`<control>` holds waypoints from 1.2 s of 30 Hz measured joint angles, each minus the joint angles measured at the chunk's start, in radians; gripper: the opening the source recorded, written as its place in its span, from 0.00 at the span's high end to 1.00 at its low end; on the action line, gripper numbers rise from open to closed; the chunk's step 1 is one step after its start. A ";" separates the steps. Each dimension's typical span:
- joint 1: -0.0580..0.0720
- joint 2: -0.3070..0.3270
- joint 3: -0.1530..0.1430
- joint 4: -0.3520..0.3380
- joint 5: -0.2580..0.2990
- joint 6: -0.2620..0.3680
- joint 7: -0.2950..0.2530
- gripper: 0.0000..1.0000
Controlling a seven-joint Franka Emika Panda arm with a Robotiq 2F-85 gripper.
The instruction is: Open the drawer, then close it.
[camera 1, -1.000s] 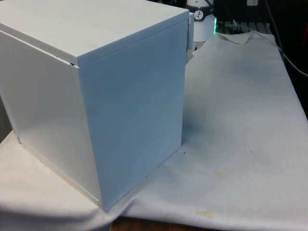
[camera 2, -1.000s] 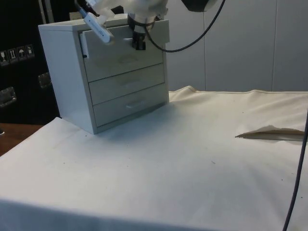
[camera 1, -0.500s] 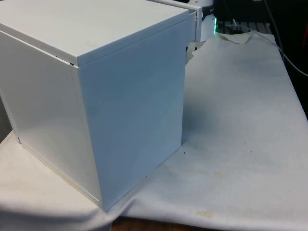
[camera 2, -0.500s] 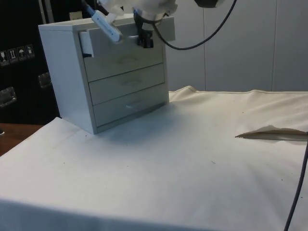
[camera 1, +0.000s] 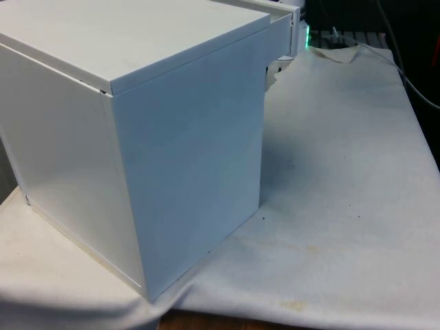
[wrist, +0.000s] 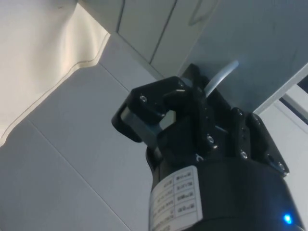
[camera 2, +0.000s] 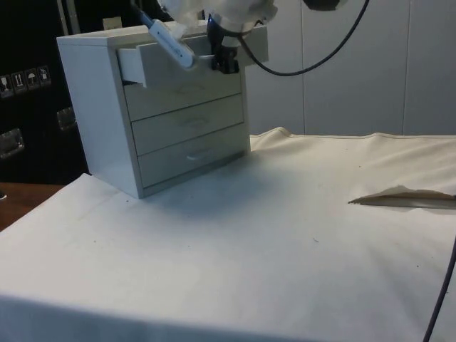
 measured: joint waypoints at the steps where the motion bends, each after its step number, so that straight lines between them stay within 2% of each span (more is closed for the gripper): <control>1: 0.000 0.000 0.000 0.000 0.000 0.000 0.000 1.00; 8: 0.000 -0.022 0.024 -0.036 -0.008 -0.015 0.000 1.00; 17: 0.000 -0.048 0.039 -0.068 -0.038 -0.024 -0.002 1.00; 30: 0.000 -0.082 0.070 -0.110 -0.047 -0.052 -0.011 1.00; 36: 0.000 -0.112 0.098 -0.146 -0.047 -0.075 -0.011 1.00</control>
